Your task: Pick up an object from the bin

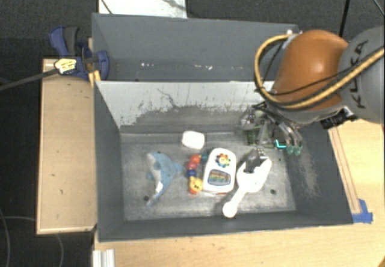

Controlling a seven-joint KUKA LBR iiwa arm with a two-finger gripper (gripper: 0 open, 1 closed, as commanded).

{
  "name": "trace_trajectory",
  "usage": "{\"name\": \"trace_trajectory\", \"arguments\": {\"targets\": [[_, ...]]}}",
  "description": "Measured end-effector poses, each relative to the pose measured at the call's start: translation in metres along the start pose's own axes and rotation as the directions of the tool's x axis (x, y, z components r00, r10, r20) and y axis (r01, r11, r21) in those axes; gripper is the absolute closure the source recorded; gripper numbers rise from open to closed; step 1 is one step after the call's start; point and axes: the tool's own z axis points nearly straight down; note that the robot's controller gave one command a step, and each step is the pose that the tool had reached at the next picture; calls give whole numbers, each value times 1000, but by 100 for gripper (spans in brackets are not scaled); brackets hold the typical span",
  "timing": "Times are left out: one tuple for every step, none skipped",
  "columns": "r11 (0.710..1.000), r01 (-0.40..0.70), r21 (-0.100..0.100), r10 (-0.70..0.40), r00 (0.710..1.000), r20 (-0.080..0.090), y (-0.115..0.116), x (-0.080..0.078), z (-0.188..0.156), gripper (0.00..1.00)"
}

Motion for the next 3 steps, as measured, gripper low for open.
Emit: {"name": "trace_trajectory", "arguments": {"targets": [[1000,0,0,0,1000,8,0,-2,-4,0],[1000,-26,3,26,999,24,-26,-38,121,100],[1000,-26,3,26,999,24,-26,-38,121,100]]}}
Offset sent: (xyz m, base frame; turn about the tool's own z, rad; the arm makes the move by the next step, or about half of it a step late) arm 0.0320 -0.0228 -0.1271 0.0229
